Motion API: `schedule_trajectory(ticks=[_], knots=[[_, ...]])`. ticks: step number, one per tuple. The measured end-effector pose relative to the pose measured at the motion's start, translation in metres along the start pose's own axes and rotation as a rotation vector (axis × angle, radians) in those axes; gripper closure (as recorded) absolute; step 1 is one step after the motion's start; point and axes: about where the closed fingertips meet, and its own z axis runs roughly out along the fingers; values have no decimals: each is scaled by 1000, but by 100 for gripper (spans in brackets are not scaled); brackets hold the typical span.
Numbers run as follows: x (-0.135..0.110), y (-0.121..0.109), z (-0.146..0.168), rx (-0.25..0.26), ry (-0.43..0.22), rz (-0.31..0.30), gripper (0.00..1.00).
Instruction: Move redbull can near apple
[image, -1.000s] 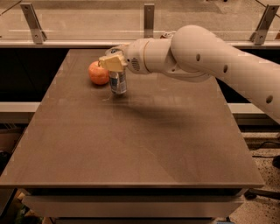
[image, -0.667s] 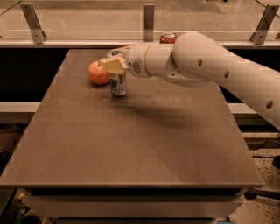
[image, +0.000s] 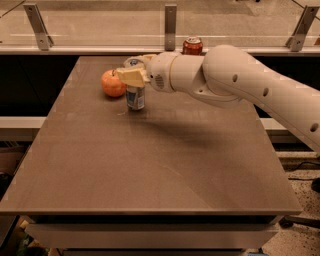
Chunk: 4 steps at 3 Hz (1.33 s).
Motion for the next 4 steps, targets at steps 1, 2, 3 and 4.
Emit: schedule_trajectory(ticks=[1, 2, 3, 4], knots=[[-1, 2, 1, -3, -1, -2, 59], [-2, 4, 2, -6, -1, -3, 36], [-3, 6, 4, -10, -2, -5, 12], [-4, 8, 5, -13, -2, -6, 0]])
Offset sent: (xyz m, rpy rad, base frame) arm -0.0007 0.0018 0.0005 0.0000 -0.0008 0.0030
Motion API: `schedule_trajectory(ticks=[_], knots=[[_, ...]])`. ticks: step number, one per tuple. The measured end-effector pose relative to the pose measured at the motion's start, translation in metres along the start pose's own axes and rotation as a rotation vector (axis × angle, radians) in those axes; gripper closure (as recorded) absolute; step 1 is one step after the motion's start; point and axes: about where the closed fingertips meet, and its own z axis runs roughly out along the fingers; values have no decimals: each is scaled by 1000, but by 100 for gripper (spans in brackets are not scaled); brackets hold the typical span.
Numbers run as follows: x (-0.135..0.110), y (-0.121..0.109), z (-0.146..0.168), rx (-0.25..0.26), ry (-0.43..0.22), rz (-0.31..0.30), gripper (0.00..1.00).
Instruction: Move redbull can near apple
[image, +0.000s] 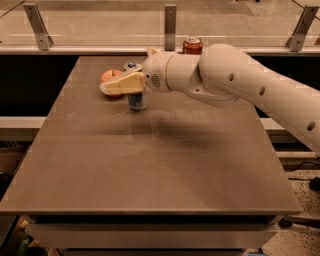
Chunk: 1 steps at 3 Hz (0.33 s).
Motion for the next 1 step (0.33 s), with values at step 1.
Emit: schedule_trajectory(ticks=[1], knots=[[0, 0, 0, 0, 0, 0, 0]])
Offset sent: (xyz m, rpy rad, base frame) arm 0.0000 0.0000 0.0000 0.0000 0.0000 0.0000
